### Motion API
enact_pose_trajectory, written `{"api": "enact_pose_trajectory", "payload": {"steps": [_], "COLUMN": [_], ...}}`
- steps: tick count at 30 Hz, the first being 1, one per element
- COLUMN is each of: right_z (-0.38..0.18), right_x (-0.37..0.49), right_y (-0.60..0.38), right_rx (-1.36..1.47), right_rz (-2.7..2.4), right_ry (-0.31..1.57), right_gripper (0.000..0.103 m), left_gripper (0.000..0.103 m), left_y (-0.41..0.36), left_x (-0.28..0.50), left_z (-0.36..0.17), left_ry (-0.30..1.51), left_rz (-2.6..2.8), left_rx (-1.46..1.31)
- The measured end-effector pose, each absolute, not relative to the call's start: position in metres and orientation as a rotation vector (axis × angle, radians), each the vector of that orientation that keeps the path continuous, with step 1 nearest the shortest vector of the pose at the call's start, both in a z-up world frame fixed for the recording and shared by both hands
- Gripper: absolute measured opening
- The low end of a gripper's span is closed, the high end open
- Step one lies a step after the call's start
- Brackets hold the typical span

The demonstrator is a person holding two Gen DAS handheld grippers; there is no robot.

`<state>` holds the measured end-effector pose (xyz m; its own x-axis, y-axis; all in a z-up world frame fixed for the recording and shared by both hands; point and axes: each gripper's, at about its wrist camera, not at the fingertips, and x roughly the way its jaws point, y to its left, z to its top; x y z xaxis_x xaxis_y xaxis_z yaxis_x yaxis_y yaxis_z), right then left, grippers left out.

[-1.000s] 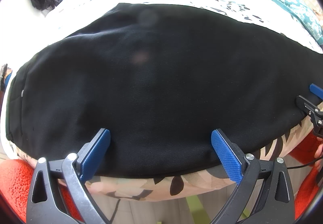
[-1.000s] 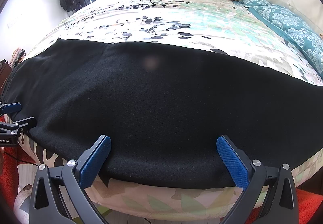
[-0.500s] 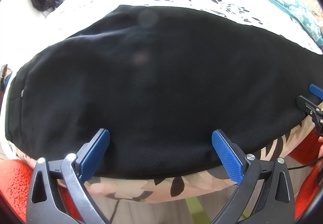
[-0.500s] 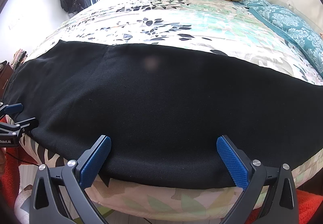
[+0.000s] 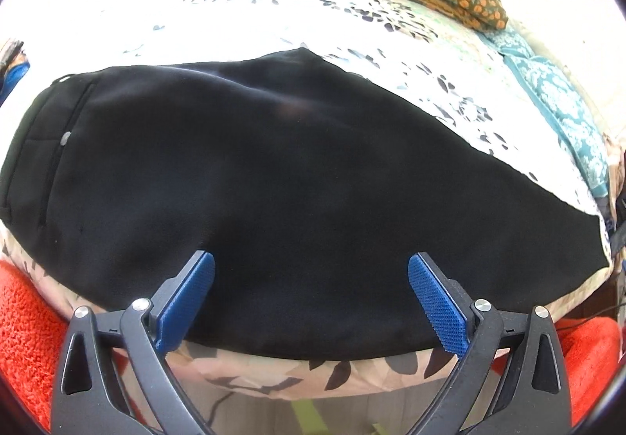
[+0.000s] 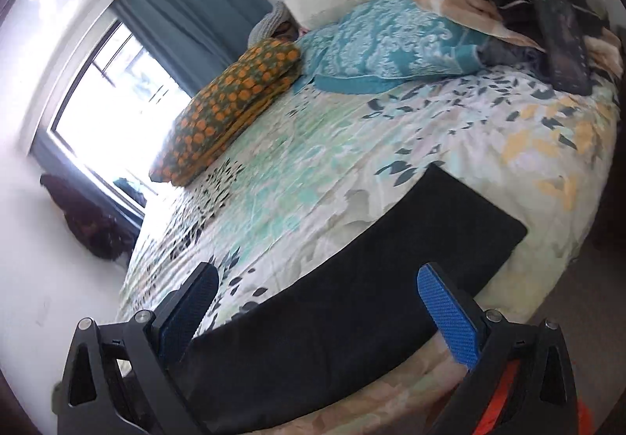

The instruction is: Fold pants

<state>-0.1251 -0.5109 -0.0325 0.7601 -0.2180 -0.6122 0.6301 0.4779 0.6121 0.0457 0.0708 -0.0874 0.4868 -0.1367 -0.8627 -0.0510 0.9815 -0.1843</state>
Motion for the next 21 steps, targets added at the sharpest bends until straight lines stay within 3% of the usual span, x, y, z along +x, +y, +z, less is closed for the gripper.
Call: {"api": "enact_pose_trajectory", "payload": {"steps": [4, 11, 21], "right_z": [-0.073, -0.117, -0.126], "right_x": [-0.155, -0.144, -0.104], "right_y": [-0.57, -0.603, -0.616], "right_rx": [1.232, 1.398, 1.245], "right_rz": [-0.531, -0.424, -0.365], "right_ry": [0.554, 0.565, 0.727], "right_gripper": [0.101, 0.101, 0.101], "left_gripper": [0.1, 0.1, 0.1], "left_y": [0.061, 0.045, 0.048], "left_x": [0.043, 0.04, 0.04], "left_z": [-0.087, -0.083, -0.089], "left_ry": [1.062, 1.059, 1.078], "left_rz": [-0.084, -0.099, -0.057], "left_rx": [-0.161, -0.082, -0.087]}}
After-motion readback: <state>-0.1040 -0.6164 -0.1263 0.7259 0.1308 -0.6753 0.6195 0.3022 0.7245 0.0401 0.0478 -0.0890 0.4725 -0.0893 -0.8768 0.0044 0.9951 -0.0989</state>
